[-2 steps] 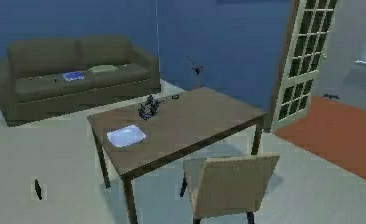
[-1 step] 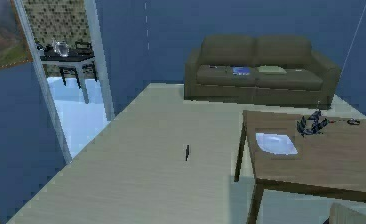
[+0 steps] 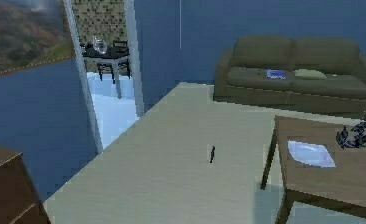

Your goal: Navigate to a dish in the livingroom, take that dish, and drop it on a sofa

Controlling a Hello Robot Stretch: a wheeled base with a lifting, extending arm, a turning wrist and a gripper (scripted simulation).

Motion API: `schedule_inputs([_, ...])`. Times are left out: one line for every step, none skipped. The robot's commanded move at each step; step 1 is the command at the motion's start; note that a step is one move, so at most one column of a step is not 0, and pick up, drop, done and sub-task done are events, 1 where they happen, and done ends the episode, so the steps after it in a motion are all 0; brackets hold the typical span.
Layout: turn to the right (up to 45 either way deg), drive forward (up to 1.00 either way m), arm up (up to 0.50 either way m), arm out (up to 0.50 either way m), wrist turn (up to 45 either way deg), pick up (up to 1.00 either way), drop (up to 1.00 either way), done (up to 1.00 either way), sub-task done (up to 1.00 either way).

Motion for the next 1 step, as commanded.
schedule_inputs([0.0, 0.8, 0.0, 0.0, 0.0, 0.0, 0.0, 0.0, 0.0])
